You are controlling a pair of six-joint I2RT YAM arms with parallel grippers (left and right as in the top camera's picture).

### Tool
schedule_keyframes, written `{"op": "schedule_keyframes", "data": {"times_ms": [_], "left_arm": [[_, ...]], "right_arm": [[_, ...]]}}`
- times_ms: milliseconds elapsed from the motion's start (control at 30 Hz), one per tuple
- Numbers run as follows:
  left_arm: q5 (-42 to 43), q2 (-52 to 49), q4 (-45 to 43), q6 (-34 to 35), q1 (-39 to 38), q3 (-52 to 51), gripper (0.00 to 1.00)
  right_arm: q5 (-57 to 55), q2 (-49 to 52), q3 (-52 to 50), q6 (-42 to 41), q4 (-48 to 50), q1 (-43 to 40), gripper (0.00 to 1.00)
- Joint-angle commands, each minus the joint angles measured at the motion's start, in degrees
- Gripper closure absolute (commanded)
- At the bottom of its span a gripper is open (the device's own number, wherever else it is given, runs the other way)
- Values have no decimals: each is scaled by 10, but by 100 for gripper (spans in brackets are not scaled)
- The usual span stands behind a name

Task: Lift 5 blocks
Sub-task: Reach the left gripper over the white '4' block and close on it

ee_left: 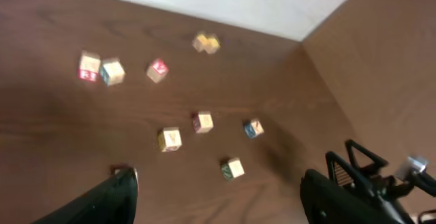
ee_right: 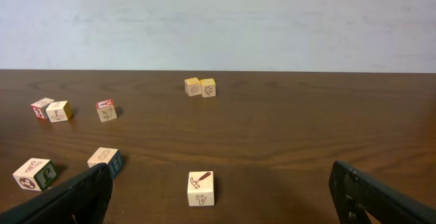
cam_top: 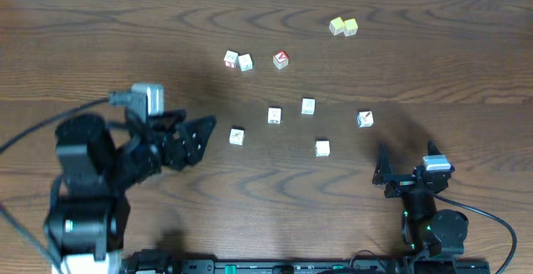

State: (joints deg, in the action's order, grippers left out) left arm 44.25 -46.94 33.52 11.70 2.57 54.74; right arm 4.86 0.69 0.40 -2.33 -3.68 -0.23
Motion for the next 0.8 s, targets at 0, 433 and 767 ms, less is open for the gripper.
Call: {"op": "schedule_keyframes", "data": {"times_ms": [0,433,767], "left_arm": [[-40,-65,83,-9,-7,89,23],[-334,-248,290,45,-170,221,23],[-332,-438,286,-17,-197,221,23]], "right_arm": [[-3,-3,-1,-4,-3,1,1],[-3,-3,-1,-4,-3,1,1],[-3,-3,-1,-4,-3,1,1]]}}
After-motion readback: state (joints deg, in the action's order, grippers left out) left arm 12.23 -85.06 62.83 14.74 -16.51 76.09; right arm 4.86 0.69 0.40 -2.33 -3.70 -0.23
